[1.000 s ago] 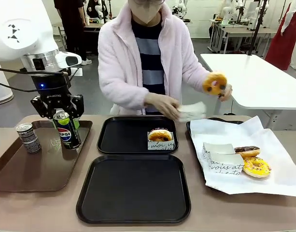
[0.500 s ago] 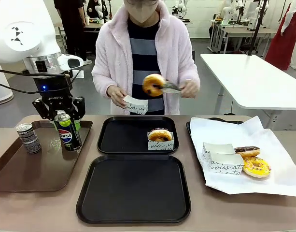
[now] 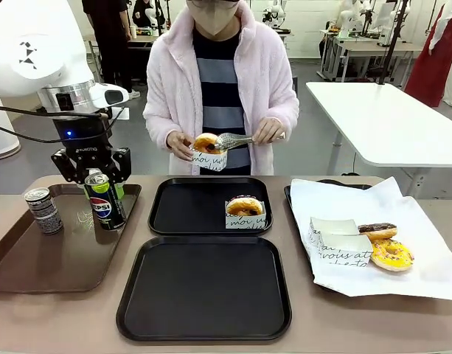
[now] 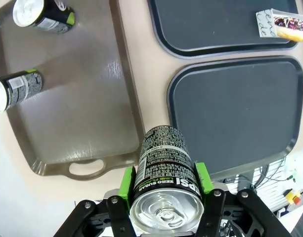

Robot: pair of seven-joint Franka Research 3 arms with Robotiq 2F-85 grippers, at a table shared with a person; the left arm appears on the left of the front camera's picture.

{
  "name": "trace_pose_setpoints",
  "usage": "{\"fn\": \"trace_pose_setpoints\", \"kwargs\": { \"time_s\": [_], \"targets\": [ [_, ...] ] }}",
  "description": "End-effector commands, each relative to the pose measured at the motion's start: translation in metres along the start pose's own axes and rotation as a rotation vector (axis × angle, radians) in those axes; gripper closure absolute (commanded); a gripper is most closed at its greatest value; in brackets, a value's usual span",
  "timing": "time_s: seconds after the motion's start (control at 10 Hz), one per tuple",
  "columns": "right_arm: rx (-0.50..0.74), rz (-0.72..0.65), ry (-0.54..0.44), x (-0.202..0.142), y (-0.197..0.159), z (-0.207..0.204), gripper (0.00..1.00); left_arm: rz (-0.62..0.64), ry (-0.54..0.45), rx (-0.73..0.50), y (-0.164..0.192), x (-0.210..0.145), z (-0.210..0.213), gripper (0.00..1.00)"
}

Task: Set up donuts and drinks on trays.
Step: Pick up one Pepsi coke and place it on the Flat Tray.

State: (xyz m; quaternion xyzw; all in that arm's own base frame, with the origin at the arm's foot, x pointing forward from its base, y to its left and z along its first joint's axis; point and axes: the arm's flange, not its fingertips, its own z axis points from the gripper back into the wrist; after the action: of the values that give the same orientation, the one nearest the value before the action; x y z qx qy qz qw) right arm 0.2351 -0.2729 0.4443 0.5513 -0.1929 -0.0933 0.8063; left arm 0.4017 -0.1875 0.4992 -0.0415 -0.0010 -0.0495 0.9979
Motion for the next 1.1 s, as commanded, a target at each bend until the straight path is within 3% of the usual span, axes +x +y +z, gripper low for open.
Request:
{"fn": "trace_pose_setpoints", "kwargs": {
  "time_s": [0.0, 0.5, 1.0],
  "targets": [
    [0.016, 0.017, -0.006, 0.0, -0.001, 0.001, 0.0, -0.008, -0.031, -0.029, -0.015, 0.029, -0.005, 0.42],
    [0.016, 0.017, -0.006, 0.0, -0.001, 0.001, 0.0, -0.005, -0.133, -0.071, -0.034, 0.085, -0.039, 0.42],
    [0.016, 0.017, -0.006, 0.0, -0.001, 0.001, 0.0, -0.019, -0.138, 0.028, -0.042, 0.105, -0.078, 0.42]
  ]
}}
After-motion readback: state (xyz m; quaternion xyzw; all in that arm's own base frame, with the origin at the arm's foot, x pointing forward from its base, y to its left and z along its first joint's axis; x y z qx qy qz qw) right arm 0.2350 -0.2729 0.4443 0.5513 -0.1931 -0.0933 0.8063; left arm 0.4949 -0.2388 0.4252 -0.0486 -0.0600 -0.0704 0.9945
